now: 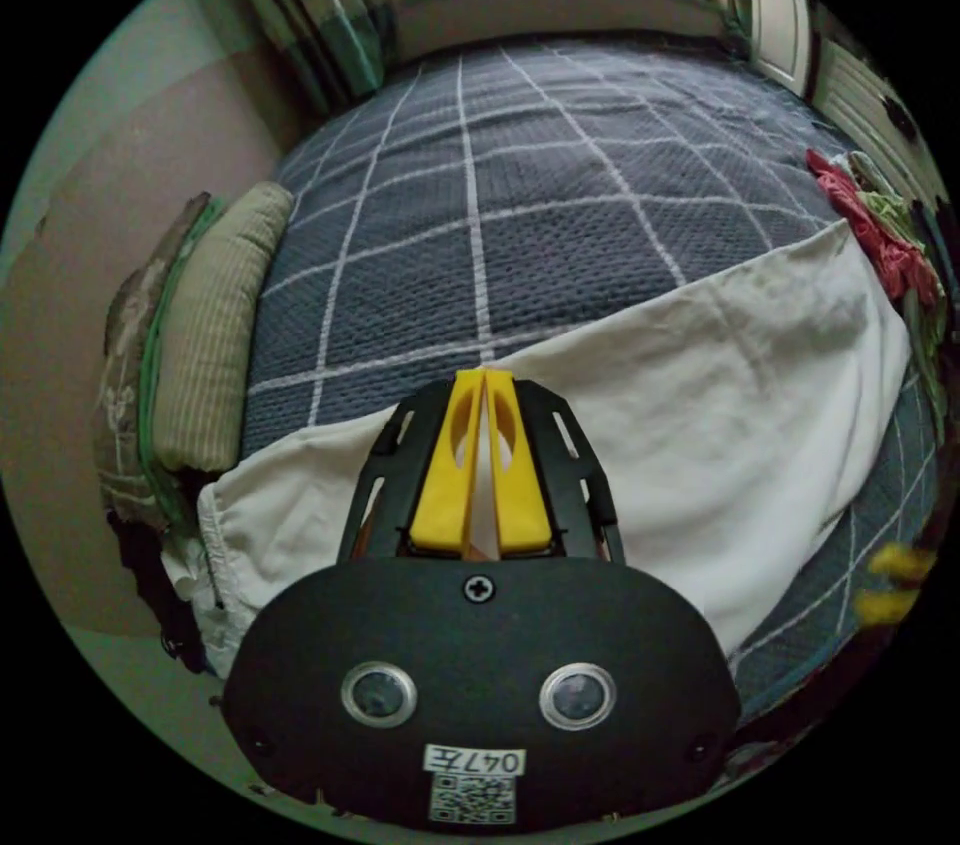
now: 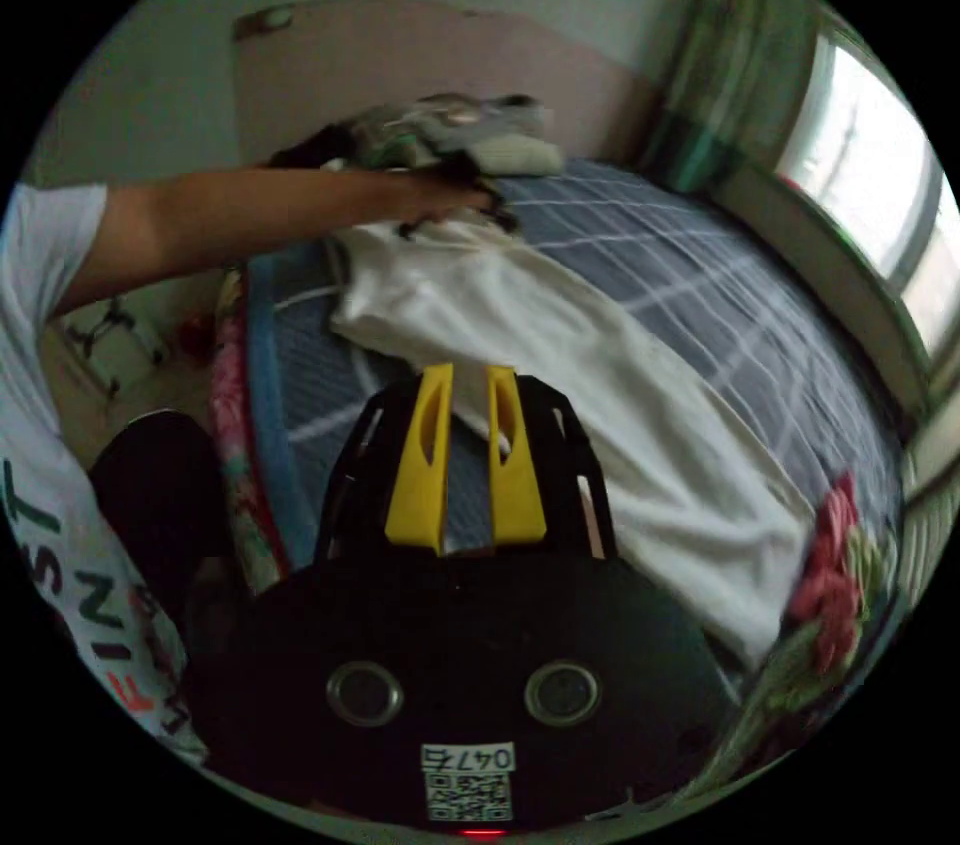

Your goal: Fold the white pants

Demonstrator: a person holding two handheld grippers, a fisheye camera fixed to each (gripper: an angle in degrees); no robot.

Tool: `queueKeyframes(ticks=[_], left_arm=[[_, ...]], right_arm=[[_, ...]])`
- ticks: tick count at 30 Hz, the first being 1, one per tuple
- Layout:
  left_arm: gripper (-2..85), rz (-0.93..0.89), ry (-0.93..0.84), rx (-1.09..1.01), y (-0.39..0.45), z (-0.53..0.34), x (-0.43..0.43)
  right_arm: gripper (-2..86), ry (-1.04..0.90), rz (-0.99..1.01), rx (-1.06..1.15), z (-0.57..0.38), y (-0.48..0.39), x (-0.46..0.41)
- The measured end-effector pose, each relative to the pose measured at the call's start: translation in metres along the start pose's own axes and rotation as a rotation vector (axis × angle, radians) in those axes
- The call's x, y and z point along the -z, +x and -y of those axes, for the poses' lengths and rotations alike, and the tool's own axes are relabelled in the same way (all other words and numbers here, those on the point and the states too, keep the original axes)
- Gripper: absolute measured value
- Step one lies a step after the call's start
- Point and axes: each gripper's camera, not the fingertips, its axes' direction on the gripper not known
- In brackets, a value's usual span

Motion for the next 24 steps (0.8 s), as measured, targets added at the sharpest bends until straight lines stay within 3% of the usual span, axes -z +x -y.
queueKeyframes(ticks=[3, 7, 10, 12, 17, 24], left_arm=[[-0.8, -0.079, 0.029, -0.176, 0.07, 0.027, 0.021], [-0.8, -0.198, 0.042, -0.393, 0.192, 0.059, 0.025], [-0.8, 0.009, -0.046, -0.461, 0.25, 0.075, -0.018], [-0.8, 0.062, -0.068, -0.46, 0.262, 0.079, -0.037], [-0.8, -0.12, -0.006, -0.353, 0.272, 0.105, -0.011], [-0.8, -0.268, 0.089, -0.602, 0.402, 0.158, 0.023]], right_arm=[[1.3, -0.103, -0.204, -0.237, -0.067, 0.092, 0.013], [1.3, -0.17, -0.295, -0.449, -0.133, 0.175, 0.02], [1.8, -0.321, -0.288, -0.565, -0.184, 0.214, 0.006], [2.5, -0.253, -0.213, -0.671, -0.22, 0.228, 0.023], [6.6, -0.113, -0.339, -0.735, -0.257, 0.242, 0.064], [8.3, -0.194, -0.196, -0.748, -0.266, 0.27, 0.047]])
